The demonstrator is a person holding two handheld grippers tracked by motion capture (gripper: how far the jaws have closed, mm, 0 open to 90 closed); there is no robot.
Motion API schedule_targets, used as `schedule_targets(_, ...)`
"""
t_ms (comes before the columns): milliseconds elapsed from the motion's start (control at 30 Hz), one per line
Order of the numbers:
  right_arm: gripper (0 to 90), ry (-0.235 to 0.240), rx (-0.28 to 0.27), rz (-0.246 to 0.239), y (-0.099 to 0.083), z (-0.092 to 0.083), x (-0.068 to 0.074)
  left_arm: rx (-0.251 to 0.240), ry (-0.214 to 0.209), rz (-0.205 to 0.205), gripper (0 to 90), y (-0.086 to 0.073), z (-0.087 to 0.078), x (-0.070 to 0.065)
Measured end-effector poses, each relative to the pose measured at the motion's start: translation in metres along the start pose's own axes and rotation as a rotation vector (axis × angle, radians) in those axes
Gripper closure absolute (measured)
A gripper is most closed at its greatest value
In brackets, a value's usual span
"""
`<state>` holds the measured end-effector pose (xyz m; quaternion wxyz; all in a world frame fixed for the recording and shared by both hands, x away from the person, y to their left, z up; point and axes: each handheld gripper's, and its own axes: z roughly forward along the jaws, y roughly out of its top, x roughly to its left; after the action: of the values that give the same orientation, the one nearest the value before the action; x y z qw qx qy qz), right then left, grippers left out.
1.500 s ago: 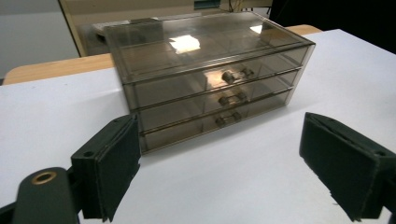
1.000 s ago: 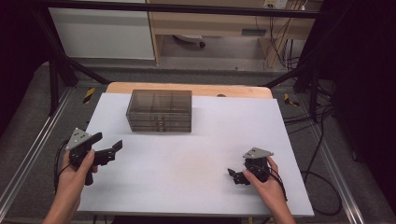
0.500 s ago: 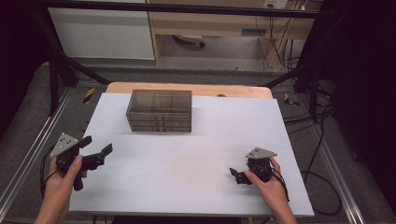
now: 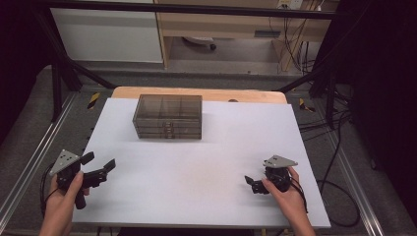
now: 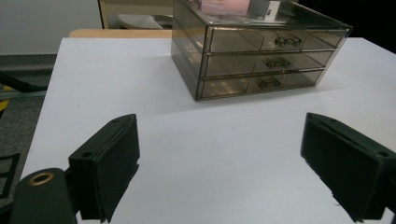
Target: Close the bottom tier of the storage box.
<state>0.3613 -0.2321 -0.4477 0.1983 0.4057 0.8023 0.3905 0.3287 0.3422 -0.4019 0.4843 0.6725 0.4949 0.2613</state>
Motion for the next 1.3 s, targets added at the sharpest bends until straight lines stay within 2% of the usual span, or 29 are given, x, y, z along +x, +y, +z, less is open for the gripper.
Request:
schedule_targets(300,4.7,0.004,-0.053,0.033,-0.003,-0.009,-0.011,0.008,-0.012,0.014,11.8,-0.009,0.005,-0.004)
schedule_targets(633,4.9,0.008,-0.074,0.067,-0.008,-0.014,-0.024,0.0,-0.061,0.077,11.9,-0.015,0.01,-0.016)
schedule_targets(867,4.9,0.001,-0.086,0.084,-0.011,-0.015,-0.028,0.01,-0.089,0.097,12.0,-0.019,0.015,-0.026)
schedule_targets(1100,4.6,0.0,-0.09,0.084,-0.012,-0.015,-0.028,0.032,-0.125,0.132,12.0,-0.024,0.02,-0.038)
schedule_targets(1133,4.5,-0.001,-0.089,0.08,-0.012,-0.014,-0.029,0.032,-0.145,0.135,12.0,-0.025,0.022,-0.041)
schedule_targets(1300,4.1,-0.002,-0.082,0.085,-0.013,-0.013,-0.029,0.037,-0.19,0.16,12.0,-0.027,0.025,-0.051)
